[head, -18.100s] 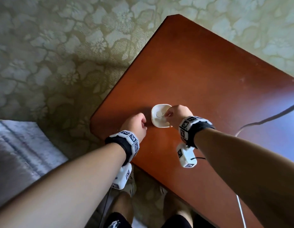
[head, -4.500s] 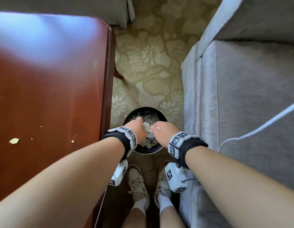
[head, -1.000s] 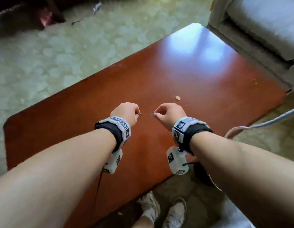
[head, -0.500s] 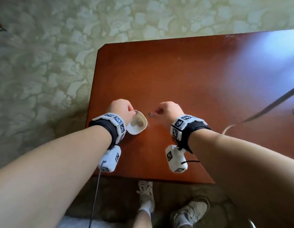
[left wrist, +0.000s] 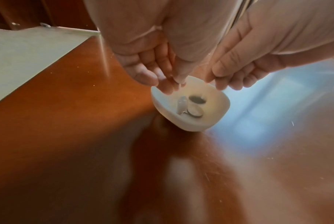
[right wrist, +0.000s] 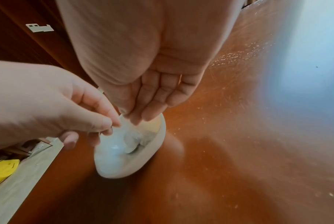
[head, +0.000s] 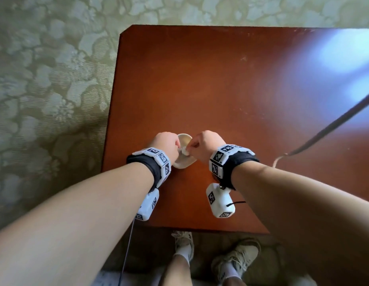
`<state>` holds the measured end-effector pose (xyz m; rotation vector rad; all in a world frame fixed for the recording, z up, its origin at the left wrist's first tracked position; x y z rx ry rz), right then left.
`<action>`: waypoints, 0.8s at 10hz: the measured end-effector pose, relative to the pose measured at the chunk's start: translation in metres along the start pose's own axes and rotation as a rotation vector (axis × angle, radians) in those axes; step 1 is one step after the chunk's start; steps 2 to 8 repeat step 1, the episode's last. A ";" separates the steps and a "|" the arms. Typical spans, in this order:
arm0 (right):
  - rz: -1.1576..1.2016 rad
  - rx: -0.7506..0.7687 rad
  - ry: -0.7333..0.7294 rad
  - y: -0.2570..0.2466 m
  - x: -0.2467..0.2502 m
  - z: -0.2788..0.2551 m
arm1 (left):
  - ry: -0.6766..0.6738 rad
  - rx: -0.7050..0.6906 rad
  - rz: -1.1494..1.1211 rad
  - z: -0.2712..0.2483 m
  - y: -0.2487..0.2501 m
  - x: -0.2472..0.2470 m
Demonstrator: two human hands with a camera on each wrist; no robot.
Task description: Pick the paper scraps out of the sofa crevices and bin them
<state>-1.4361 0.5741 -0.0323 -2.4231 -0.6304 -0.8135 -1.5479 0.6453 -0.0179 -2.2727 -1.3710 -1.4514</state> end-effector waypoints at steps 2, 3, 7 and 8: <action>0.061 -0.049 0.060 0.000 0.007 0.007 | 0.033 -0.022 0.044 0.005 -0.003 0.008; 0.061 -0.049 0.060 0.000 0.007 0.007 | 0.033 -0.022 0.044 0.005 -0.003 0.008; 0.061 -0.049 0.060 0.000 0.007 0.007 | 0.033 -0.022 0.044 0.005 -0.003 0.008; 0.061 -0.049 0.060 0.000 0.007 0.007 | 0.033 -0.022 0.044 0.005 -0.003 0.008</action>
Point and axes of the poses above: each hand's wrist, its own z-axis towards the middle knuckle, its own x-axis out of the back of the hand, y = z × x, the point moved 2 cm from there along z, towards the middle knuckle, and after that the axes turned 15 degrees about -x, right-handed, at the moved point
